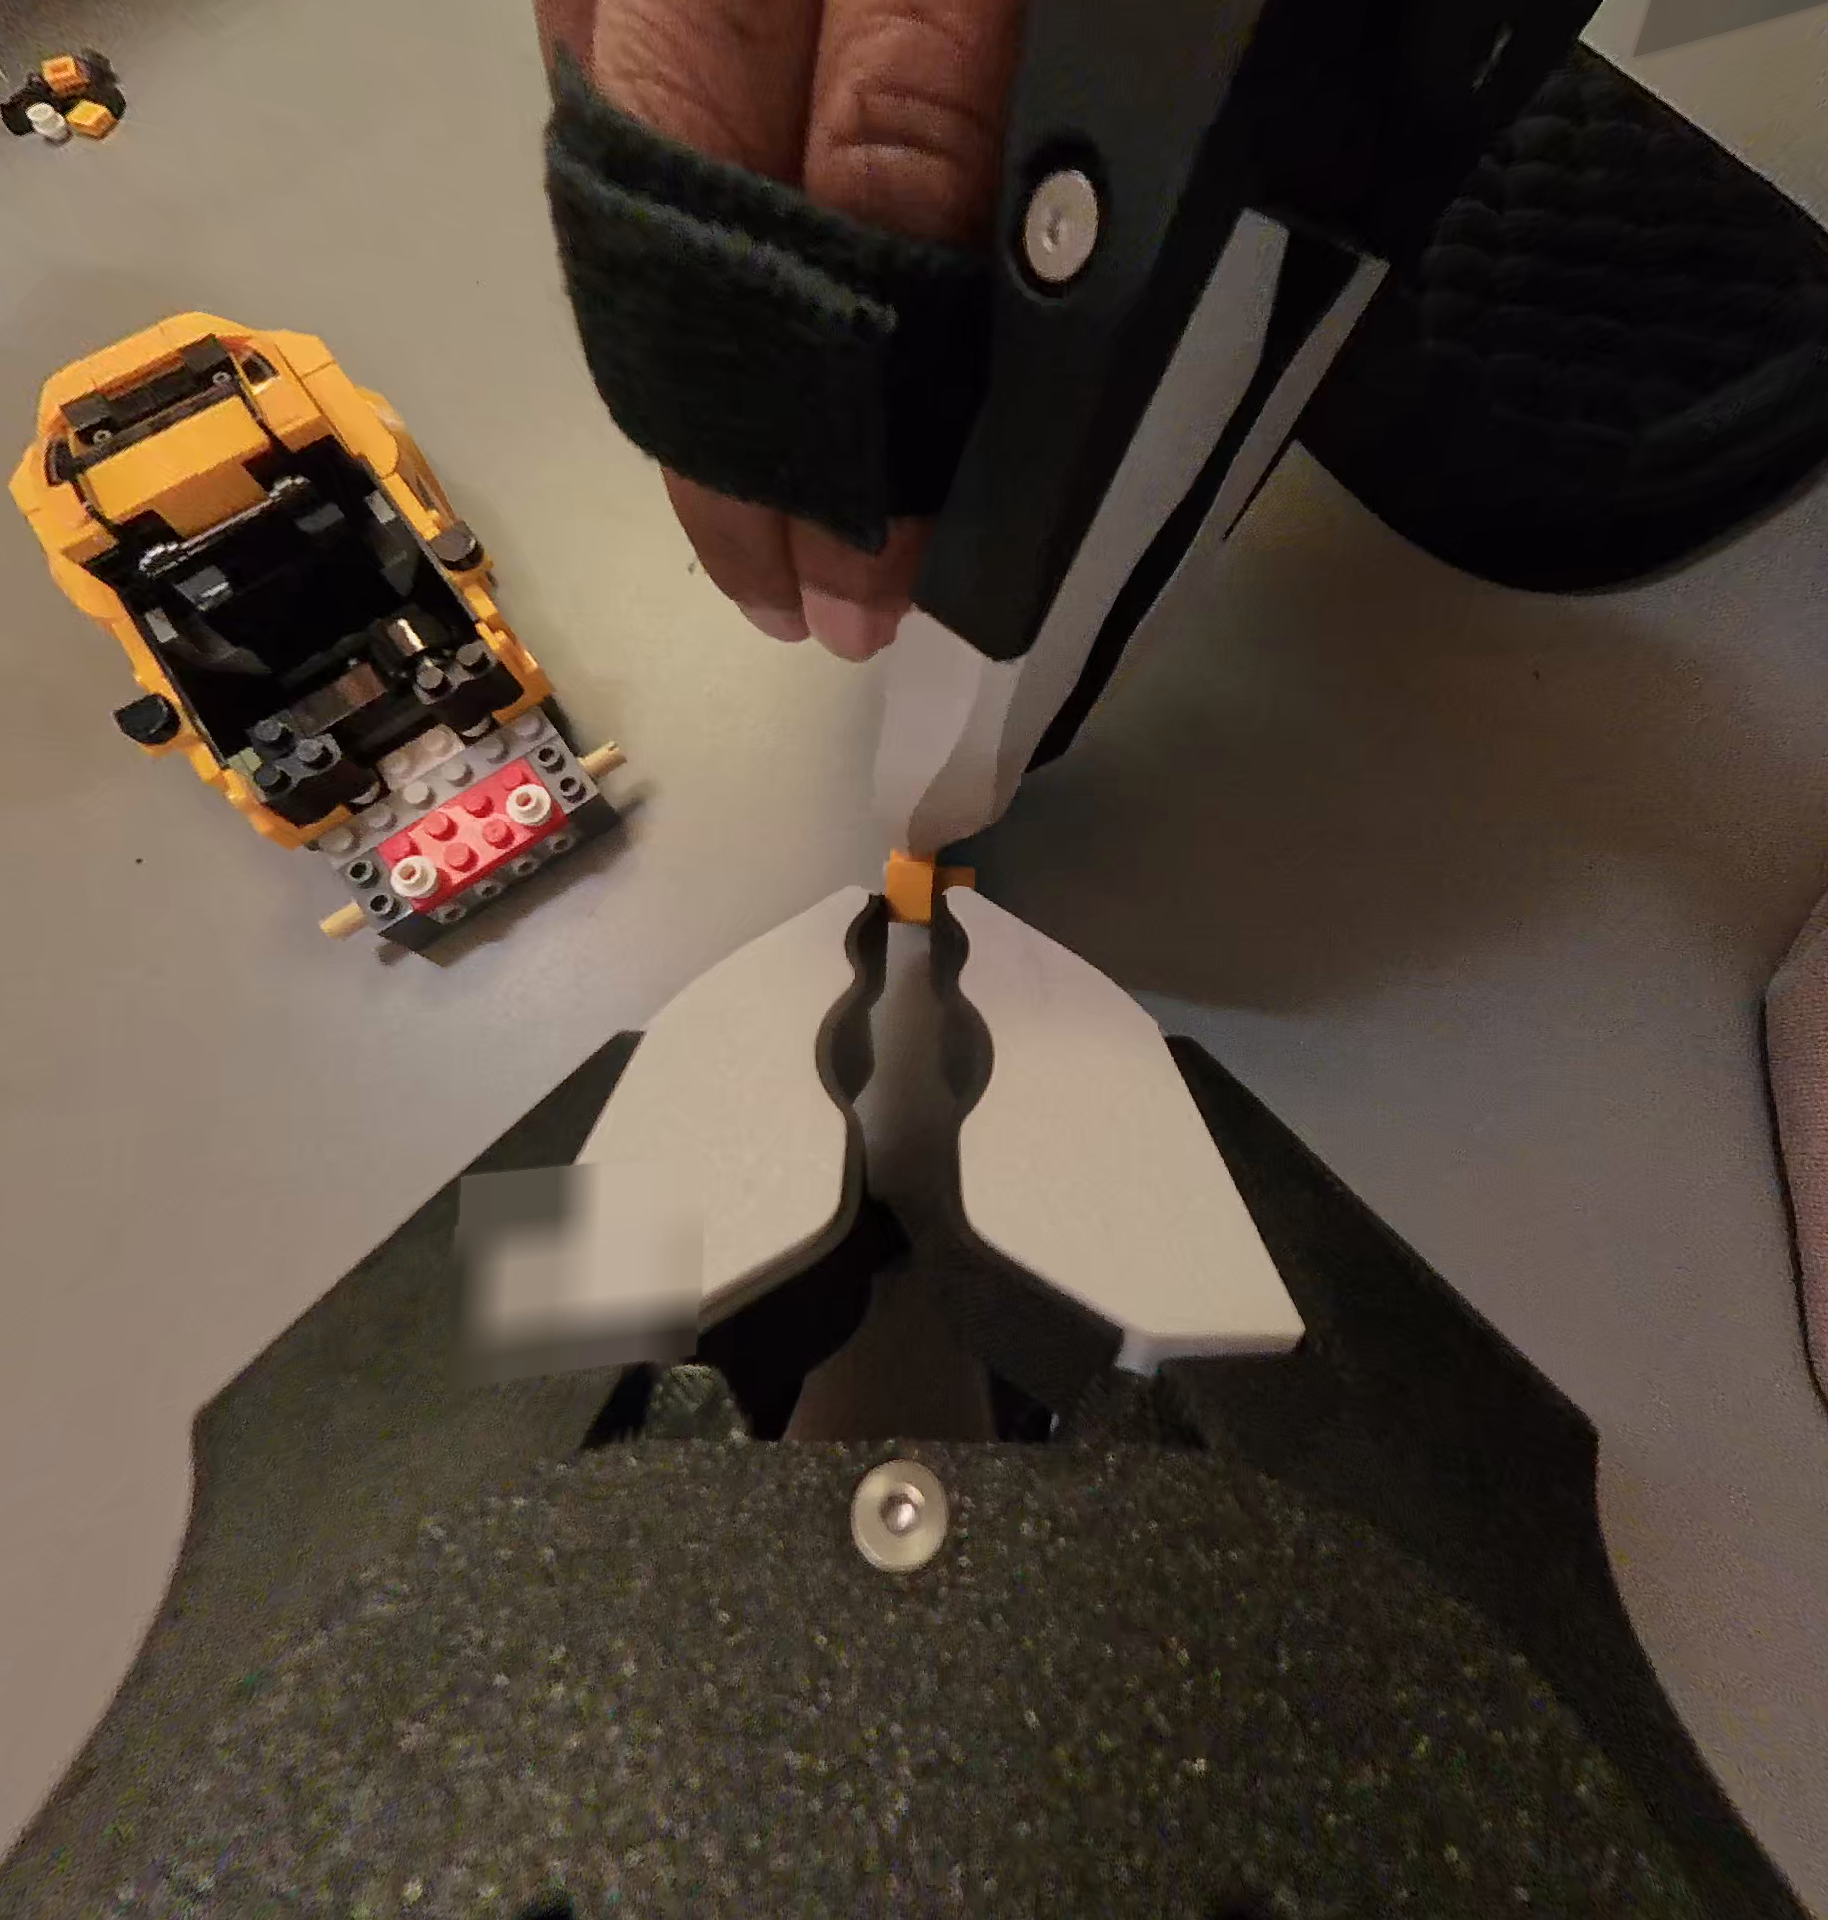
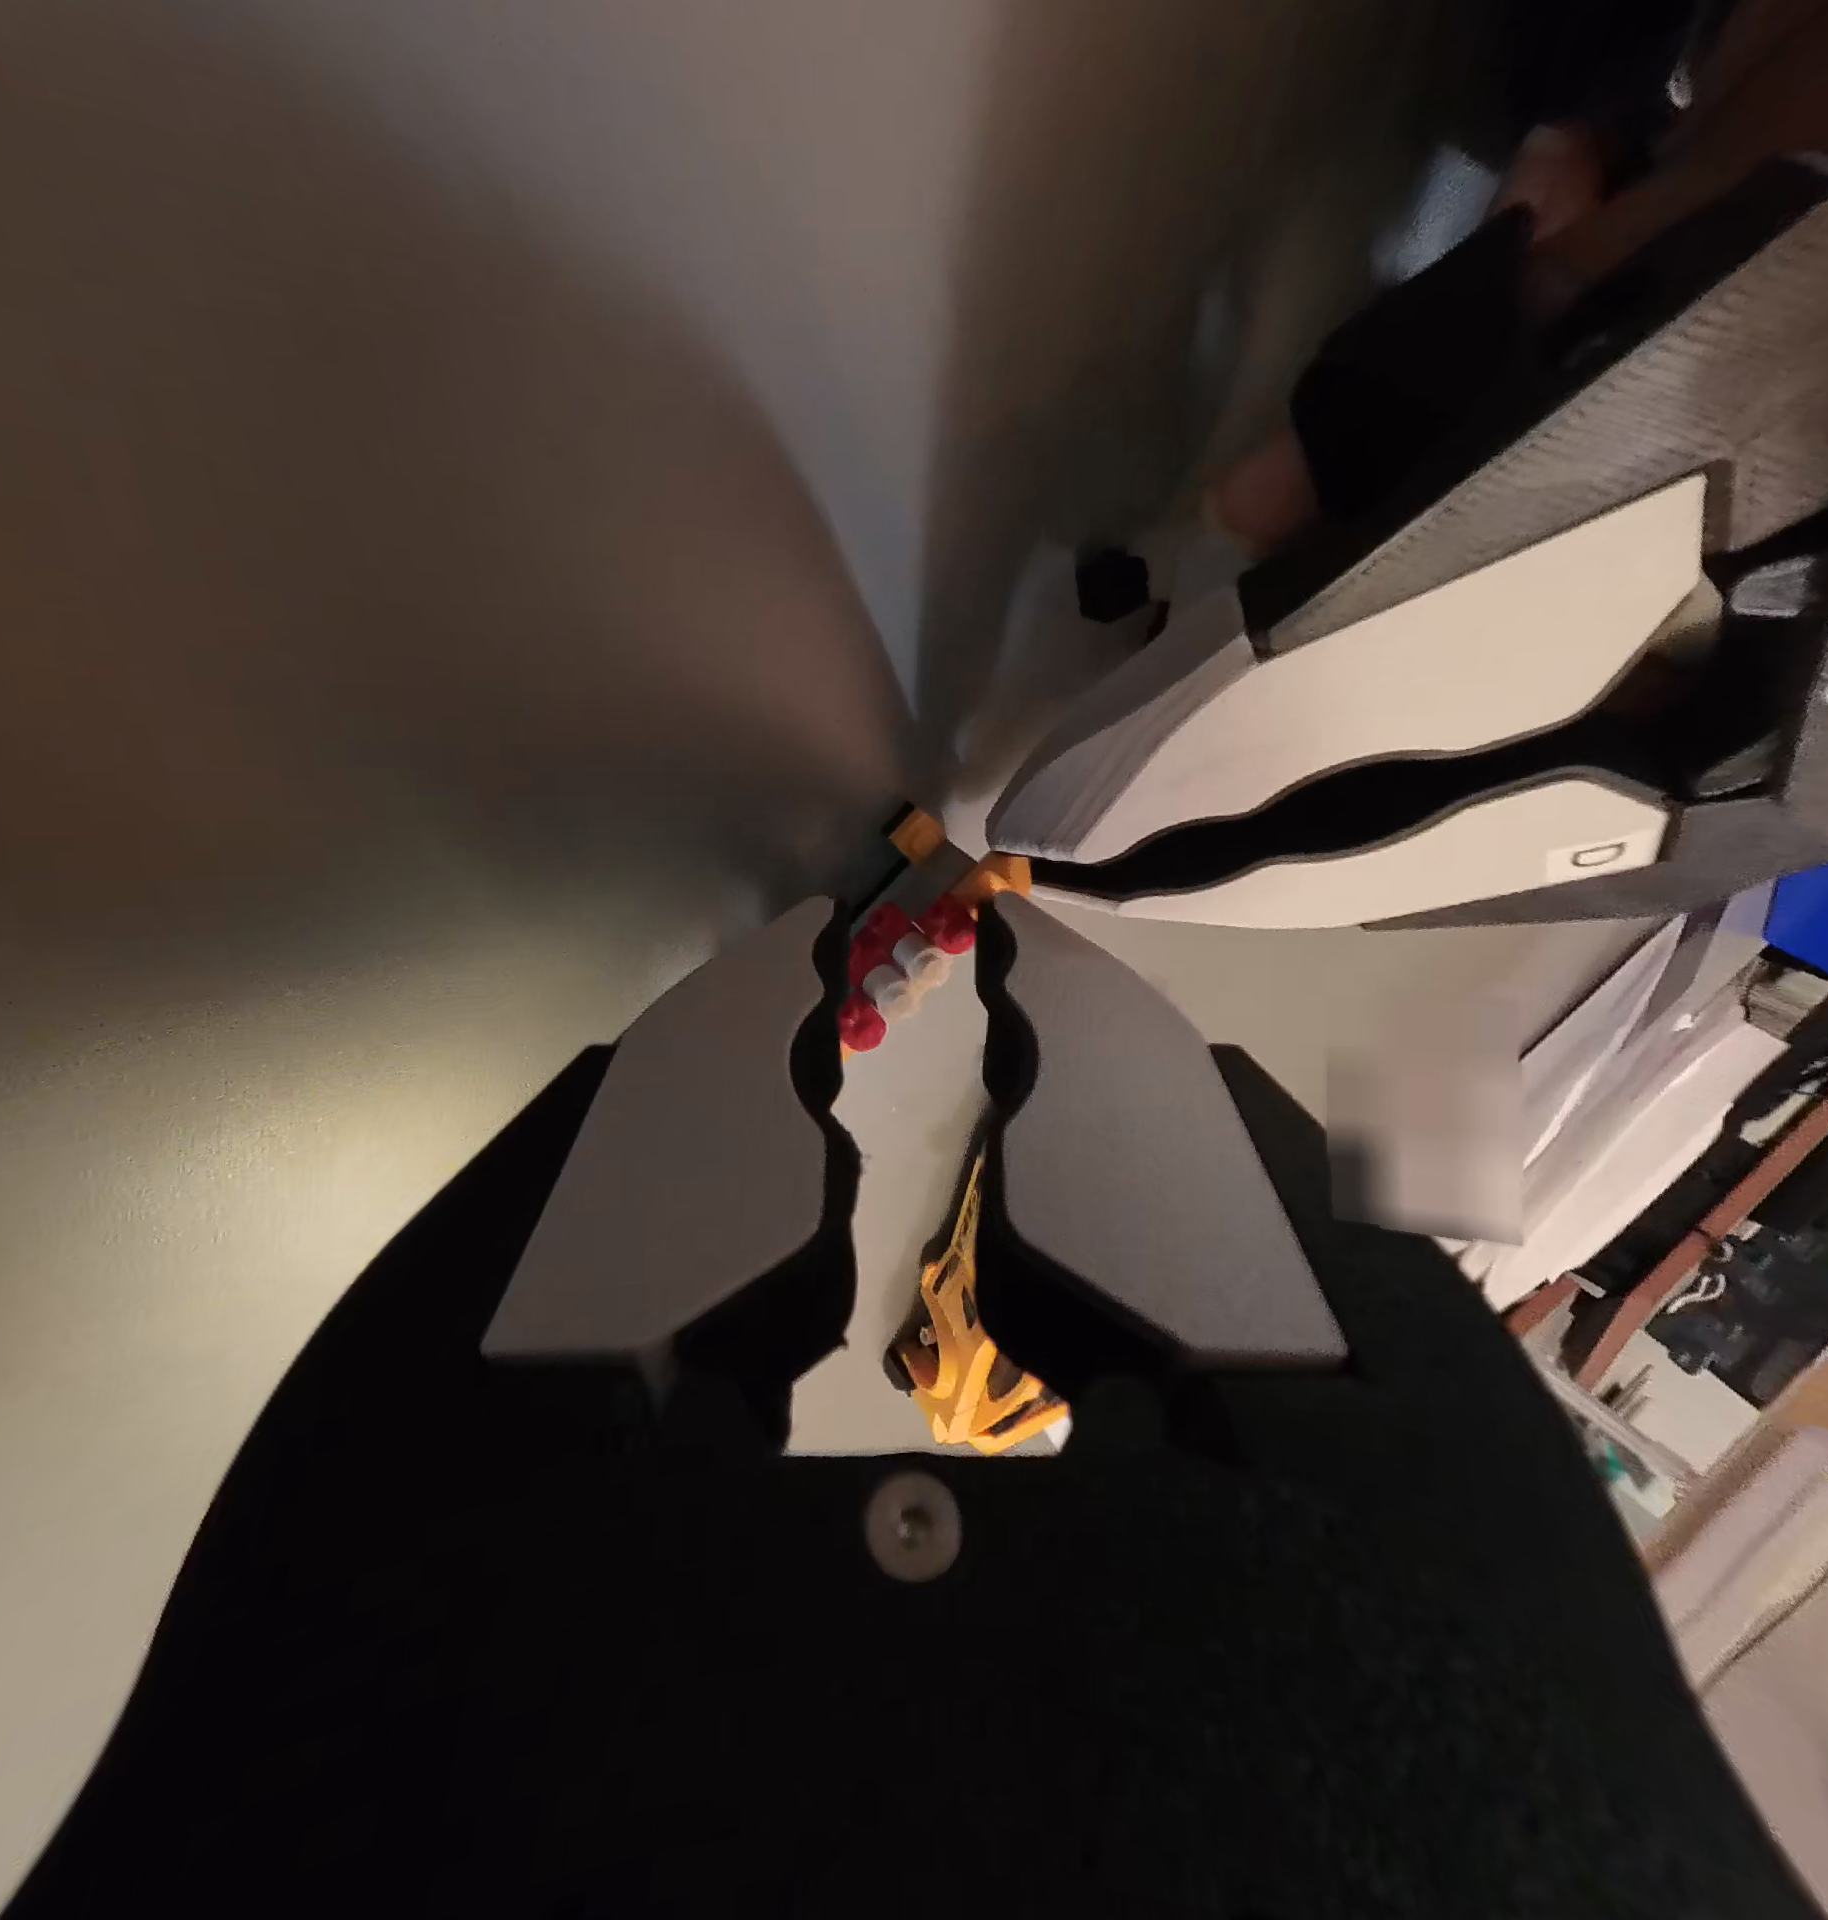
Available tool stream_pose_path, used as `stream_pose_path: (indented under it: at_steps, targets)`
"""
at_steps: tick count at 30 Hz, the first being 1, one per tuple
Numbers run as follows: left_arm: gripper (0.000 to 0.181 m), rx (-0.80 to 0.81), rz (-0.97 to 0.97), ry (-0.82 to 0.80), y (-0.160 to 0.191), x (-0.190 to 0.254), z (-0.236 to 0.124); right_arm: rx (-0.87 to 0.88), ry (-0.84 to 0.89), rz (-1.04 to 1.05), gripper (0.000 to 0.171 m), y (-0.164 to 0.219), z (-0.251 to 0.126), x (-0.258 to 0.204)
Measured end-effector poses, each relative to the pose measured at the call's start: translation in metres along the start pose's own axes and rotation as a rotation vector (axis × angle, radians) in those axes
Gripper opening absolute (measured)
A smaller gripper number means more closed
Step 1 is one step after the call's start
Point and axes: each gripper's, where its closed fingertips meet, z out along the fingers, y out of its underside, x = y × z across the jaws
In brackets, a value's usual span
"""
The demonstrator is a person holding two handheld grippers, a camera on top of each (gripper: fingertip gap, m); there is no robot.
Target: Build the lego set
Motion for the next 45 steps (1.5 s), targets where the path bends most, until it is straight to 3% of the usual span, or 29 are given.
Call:
stream_pose_path:
  at_steps: [19,25,34,41,45]
  targets:
    - [0.008,0.003,0.015,-0.008,0.000,0.002,0.001,0.033,-0.026,0.035,0.016,-0.004,0.000,0.004]
    - [0.008,0.008,0.028,-0.003,0.001,0.004,0.000,0.107,-0.093,0.382,0.035,-0.005,-0.010,-0.003]
    - [0.014,0.020,0.034,0.023,0.003,0.006,-0.003,0.336,-0.083,1.014,0.033,0.002,-0.007,-0.005]
    - [0.019,0.051,0.035,0.012,-0.004,0.003,-0.001,0.342,-0.047,1.052,0.024,0.000,0.000,-0.007]
    - [0.012,0.017,0.071,0.001,-0.002,0.003,0.006,0.339,-0.017,1.004,0.019,-0.005,0.000,-0.007]
